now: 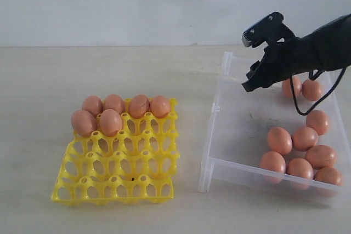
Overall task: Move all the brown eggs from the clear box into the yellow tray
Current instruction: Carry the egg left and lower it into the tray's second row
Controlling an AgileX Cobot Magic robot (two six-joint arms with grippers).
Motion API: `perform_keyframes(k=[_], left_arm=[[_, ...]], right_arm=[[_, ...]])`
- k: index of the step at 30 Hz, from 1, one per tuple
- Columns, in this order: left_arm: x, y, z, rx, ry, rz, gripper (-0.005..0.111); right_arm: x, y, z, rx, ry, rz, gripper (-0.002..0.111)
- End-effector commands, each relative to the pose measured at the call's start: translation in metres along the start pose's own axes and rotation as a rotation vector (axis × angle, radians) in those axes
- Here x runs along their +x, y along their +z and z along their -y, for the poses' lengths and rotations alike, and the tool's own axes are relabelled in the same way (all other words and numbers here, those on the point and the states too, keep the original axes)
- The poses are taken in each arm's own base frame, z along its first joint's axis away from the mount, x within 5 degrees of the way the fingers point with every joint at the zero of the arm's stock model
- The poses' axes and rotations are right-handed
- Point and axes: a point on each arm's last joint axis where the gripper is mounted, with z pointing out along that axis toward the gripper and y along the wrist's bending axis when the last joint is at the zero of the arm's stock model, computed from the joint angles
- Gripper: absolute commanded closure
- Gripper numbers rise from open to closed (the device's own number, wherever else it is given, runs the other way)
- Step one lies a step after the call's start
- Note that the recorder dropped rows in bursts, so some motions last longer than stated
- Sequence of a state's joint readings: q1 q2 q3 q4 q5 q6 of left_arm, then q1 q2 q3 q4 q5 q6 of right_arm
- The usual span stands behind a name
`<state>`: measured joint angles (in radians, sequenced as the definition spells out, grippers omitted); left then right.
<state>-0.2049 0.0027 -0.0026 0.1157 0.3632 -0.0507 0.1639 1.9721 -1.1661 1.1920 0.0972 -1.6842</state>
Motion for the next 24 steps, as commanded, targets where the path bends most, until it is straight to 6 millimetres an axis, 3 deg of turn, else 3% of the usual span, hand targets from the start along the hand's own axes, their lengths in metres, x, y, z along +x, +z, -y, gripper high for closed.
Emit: perform_keyframes(k=[1,3,9,11,17,24], left_arm=[[0.000,0.000,0.000,0.005,-0.005,0.004,0.103],[0.000,0.000,0.000,0.005,-0.005,0.004,0.103],[0.000,0.000,0.000,0.005,-0.005,0.004,0.103],[0.000,0.000,0.000,0.005,-0.005,0.004,0.103],[0.000,0.000,0.000,0.005,-0.005,0.004,0.103],[0.000,0.000,0.000,0.005,-0.005,0.004,0.103]], right_arm=[[0.001,-0.001,0.017,0.238,0.266,0.063,0.108],[0.002,-0.004,0.017,0.254,0.377,0.161,0.108],[0.007,-0.013,0.002,0.019,0.331,0.488,0.108],[0.010,-0.017,0.000,0.011,0.361,0.567,0.108],[0.011,-0.019,-0.004,-0.054,0.417,0.591,0.108],[-0.013,-0.044,-0.029,-0.451,0.442,0.890,0.108]])
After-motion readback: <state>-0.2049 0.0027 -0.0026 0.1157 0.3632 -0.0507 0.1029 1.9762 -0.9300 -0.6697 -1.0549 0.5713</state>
